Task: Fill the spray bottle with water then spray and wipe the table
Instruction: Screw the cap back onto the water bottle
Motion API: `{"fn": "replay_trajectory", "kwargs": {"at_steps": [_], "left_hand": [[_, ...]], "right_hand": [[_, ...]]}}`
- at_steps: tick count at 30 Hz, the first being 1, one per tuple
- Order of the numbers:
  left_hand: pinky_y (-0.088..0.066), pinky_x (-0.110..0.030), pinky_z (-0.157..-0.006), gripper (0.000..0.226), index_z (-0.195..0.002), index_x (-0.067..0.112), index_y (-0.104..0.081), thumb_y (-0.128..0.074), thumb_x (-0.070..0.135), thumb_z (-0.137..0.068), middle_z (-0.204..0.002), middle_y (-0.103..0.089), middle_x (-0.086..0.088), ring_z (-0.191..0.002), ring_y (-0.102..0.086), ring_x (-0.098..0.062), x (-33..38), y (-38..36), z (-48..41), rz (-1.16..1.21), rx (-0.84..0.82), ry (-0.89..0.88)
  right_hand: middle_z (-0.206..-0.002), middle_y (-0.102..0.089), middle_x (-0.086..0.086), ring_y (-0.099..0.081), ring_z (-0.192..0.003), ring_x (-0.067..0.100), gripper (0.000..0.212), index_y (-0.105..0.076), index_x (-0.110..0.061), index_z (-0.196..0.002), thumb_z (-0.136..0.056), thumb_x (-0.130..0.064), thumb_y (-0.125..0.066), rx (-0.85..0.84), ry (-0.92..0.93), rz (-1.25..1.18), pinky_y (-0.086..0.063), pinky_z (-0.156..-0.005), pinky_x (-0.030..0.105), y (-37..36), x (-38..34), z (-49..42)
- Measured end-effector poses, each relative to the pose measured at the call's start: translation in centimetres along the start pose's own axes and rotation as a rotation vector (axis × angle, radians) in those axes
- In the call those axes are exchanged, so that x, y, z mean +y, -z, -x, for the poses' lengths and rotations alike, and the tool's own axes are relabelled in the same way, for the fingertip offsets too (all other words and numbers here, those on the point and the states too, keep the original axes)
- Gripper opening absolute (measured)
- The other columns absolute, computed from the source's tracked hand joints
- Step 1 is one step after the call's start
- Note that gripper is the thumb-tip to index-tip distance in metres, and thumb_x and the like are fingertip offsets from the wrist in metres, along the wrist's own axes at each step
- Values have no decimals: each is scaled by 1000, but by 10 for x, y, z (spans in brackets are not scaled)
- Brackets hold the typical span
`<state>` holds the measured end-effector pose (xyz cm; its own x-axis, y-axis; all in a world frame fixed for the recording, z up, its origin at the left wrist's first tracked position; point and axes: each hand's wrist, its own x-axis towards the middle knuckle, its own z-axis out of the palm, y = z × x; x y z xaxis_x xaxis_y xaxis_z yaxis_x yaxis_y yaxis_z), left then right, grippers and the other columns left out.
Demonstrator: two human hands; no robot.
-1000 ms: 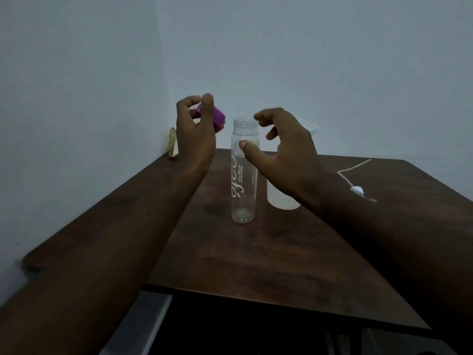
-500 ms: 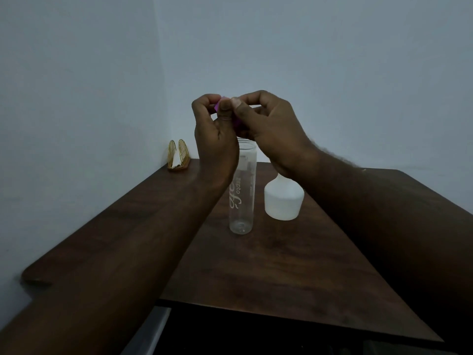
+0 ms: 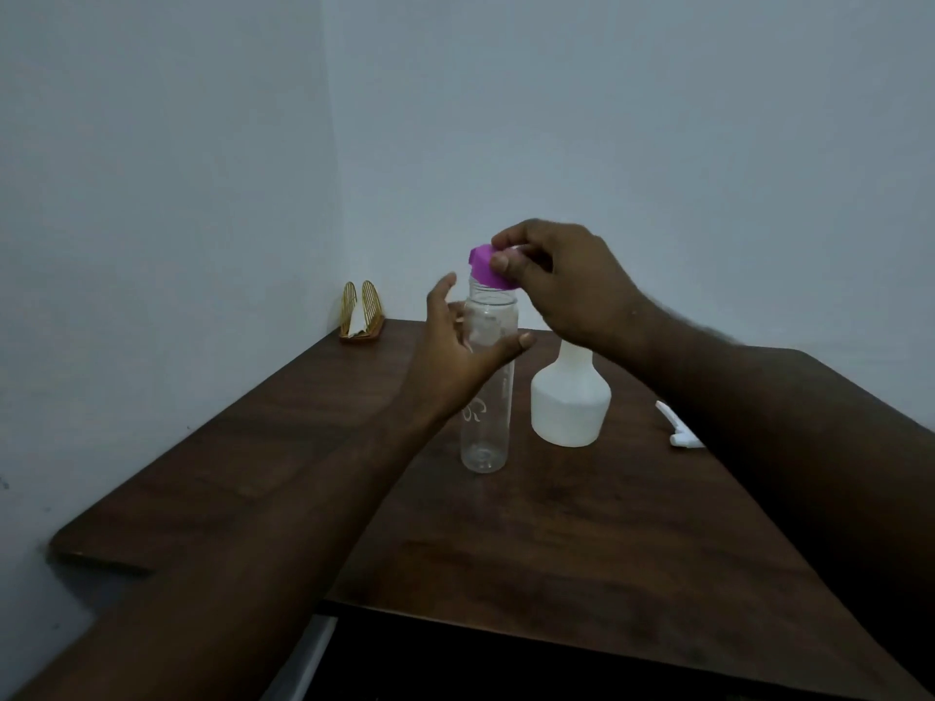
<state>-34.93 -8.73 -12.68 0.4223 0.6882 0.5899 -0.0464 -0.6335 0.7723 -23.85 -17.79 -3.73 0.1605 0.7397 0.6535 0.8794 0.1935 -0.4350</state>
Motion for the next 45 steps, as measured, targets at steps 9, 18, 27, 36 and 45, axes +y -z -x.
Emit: {"fn": "replay_trajectory", "kwargs": {"at_steps": [9,18,27,36,45], "left_hand": [[-47,-6,-66,51,-127,14,-49,-73,26,-84,-101,-60,8,-91,-62,-5,-10,-8,-2,-62,1,-45],[-49,-8,-66,49,-127,19,-46,-70,21,-85,-100,-58,15,-90,-61,1,-10,-9,-4,-23,-3,1],[-51,-16,-66,46,-114,17,-50,-67,35,-75,-95,-62,1,-84,-63,-9,-12,-14,-4,-22,27,-27],[-55,-25,-78,66,-129,16,-44,-64,44,-73,-109,-60,-1,-96,-62,-14,-14,-16,-3,-42,38,-26],[-49,-12,-68,58,-121,17,-48,-63,46,-73,-98,-59,6,-87,-61,-7,-14,-13,-2,-85,66,-36]], "right_hand": [[-104,-71,-6,-63,-89,7,29,-71,-15,-116,-96,-33,-61,-78,34,66,-42,-70,7,-1,0,-2],[-117,-67,0,-62,-103,14,31,-62,-16,-127,-97,-26,-59,-212,19,33,-49,-90,26,3,2,-7],[-81,-61,-6,-53,-72,8,34,-67,-18,-97,-93,-51,-58,37,40,245,-35,-62,21,-6,0,4],[-106,-67,-3,-61,-95,10,27,-63,-15,-119,-101,-30,-49,-46,-24,21,-46,-78,19,-3,-6,-6],[-119,-64,-1,-60,-100,13,28,-62,-21,-124,-96,-26,-62,-305,56,117,-46,-79,16,6,-2,-15]]}}
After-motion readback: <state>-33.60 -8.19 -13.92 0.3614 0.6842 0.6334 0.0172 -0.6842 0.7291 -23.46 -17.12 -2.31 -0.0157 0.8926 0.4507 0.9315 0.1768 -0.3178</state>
